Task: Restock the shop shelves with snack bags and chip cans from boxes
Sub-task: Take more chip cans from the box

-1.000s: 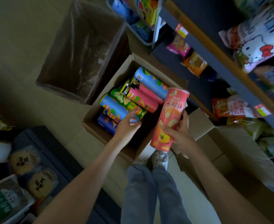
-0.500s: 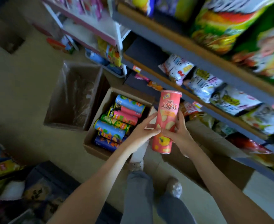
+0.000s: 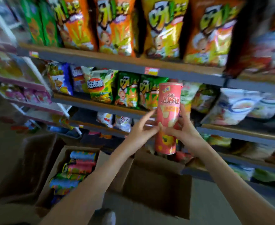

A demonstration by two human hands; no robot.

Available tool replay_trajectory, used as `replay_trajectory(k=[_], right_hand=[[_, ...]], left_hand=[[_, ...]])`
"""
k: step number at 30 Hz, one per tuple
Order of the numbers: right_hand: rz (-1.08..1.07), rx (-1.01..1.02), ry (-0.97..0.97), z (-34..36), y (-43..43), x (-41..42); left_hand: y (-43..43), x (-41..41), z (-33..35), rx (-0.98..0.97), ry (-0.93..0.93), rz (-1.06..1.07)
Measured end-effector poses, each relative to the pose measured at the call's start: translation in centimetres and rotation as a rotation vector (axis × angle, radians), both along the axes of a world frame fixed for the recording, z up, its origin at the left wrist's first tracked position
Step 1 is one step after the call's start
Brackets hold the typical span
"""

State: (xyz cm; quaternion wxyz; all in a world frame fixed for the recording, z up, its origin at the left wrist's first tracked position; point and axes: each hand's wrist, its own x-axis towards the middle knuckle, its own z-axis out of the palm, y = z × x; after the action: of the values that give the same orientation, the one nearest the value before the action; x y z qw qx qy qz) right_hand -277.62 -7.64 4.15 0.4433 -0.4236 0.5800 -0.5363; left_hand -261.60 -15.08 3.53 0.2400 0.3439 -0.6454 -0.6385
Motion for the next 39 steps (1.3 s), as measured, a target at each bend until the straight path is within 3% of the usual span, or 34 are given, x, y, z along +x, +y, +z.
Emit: replay_trajectory(k=[11, 21, 29, 39], right_hand=[[-0.211, -0.316, 0.147, 16.9, 12.8, -18.7], [-0.207, -0.573, 0.304, 29.8, 14.7, -31.4], [-0.308, -0.673, 0.416, 34.9, 11.8, -43.1], [-0.336, -0.482, 0.566, 34.5, 7.8, -57.1]], left_hand=[[8.8, -21.4, 18.1, -0.341, 0.212, -0.263], [10.4, -33.3, 31.2, -0.577, 0.445, -0.285], [7.8, -45.5, 37.4, -0.675, 0.334, -0.278], [4.4, -61.9, 37.1, -0.755, 0.175, -0.253]])
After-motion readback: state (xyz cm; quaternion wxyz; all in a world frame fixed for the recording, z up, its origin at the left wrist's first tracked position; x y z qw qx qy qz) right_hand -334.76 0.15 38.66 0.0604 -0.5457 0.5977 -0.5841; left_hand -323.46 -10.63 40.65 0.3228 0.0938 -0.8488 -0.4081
